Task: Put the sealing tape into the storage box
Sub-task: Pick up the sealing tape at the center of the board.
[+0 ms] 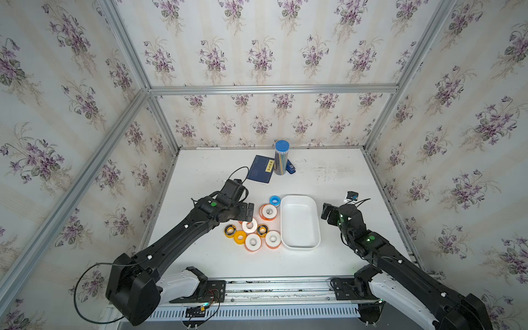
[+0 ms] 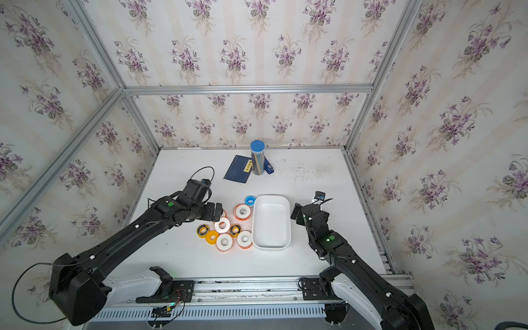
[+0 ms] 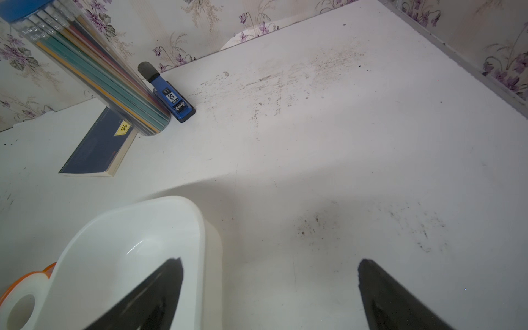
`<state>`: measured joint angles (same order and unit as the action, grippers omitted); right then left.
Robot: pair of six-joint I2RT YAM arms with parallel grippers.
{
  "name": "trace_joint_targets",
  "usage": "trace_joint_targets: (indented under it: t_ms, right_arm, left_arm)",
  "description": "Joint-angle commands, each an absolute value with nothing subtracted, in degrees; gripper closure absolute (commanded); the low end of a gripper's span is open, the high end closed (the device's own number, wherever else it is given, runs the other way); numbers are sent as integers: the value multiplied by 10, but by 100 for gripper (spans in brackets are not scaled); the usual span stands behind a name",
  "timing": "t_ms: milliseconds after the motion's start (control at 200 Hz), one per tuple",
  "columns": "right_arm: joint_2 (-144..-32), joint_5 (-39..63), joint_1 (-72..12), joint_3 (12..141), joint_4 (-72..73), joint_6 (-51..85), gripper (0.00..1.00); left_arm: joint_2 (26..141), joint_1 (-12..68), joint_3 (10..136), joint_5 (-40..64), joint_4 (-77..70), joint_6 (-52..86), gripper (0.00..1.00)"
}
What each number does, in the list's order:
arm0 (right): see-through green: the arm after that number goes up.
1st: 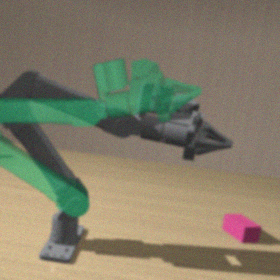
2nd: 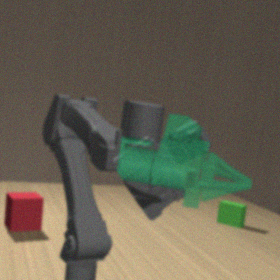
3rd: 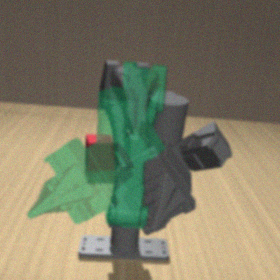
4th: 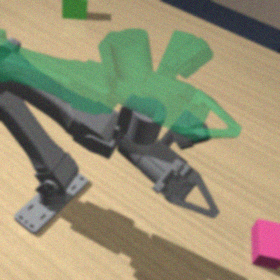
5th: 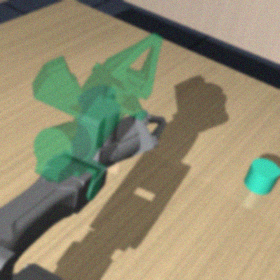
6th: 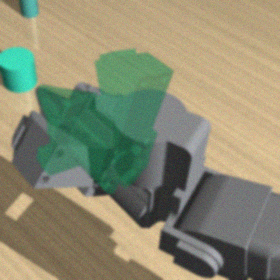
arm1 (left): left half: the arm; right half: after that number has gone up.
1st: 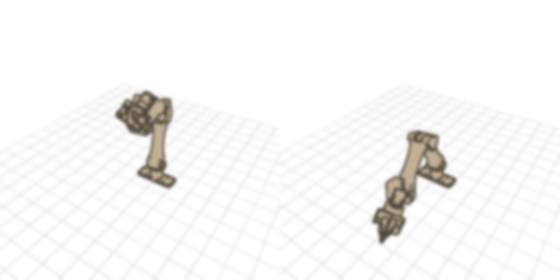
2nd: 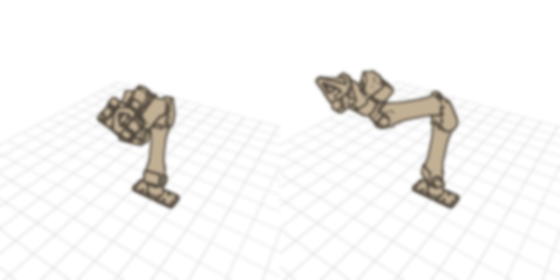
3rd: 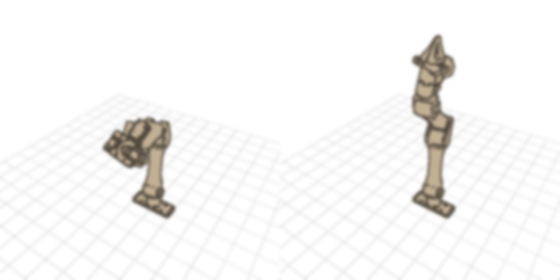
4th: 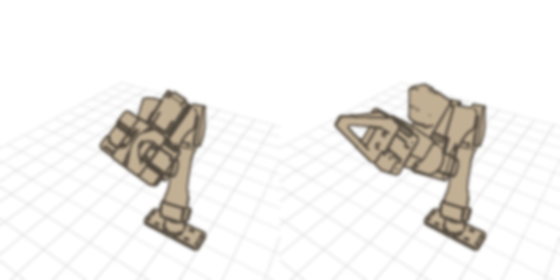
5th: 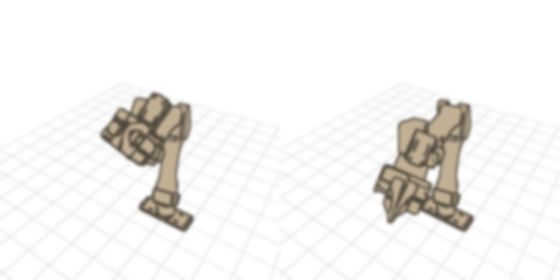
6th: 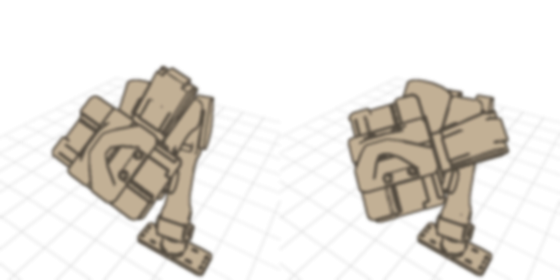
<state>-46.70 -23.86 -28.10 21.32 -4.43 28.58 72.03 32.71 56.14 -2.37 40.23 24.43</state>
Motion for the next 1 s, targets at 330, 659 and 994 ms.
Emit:
trace_joint_targets:
  t_ms: [330,659,994]
  right_arm:
    - [-439,-269,-281,184,-23,311,0]
    - [-464,-266,-281,191,-22,312,0]
    - [-469,-266,-281,192,-21,313,1]
  left_arm:
    - [908,413,656,-143,494,294,0]
    - [965,432,658,-147,475,336,0]
    - [1002,450,653,-165,471,367,6]
